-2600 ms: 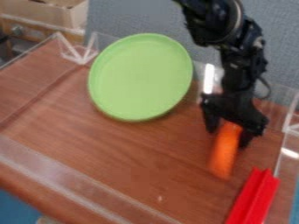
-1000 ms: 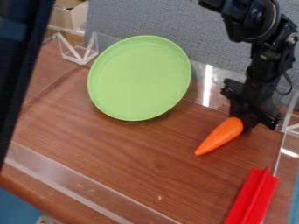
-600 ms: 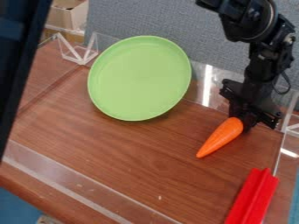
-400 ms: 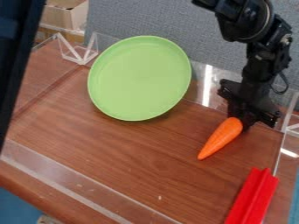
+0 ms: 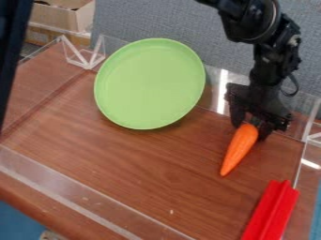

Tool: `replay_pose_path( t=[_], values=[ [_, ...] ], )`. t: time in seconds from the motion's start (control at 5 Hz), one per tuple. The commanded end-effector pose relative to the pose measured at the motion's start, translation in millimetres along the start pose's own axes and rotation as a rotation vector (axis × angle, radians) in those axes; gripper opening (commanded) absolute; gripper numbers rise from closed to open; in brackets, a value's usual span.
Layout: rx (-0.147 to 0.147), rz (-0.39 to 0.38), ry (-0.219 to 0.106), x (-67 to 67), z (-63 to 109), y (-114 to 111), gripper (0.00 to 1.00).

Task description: Put the carrot on the left side

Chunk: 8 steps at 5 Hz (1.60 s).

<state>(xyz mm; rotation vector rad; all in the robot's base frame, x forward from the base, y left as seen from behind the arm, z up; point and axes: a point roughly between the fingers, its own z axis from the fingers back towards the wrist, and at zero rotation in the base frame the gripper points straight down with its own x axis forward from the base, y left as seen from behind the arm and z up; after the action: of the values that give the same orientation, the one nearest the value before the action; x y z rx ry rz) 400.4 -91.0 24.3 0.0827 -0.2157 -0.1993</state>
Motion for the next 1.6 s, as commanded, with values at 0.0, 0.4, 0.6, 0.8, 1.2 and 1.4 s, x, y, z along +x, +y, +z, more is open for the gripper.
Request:
replay_pose_path(
  t=[0.0, 0.4, 0.6, 0.8, 1.2, 1.4],
  values=[
    [0.014, 0.028, -0.014, -3.3, 0.3, 25.5, 1.00],
    [0.021, 0.025, -0.016, -3.8, -2.1, 26.3, 1.00],
    [0.026, 0.023, -0.019, 5.2, -4.6, 22.9, 0.00],
    [0.039, 0.075, -0.020, 9.1, -8.0, 19.2, 0.00],
    [0.054, 0.071, -0.109, 16.4, 61.1, 45.2, 0.00],
    [0.080, 0.128, -0.188, 10.1, 111.1, 73.0, 0.00]
  ],
)
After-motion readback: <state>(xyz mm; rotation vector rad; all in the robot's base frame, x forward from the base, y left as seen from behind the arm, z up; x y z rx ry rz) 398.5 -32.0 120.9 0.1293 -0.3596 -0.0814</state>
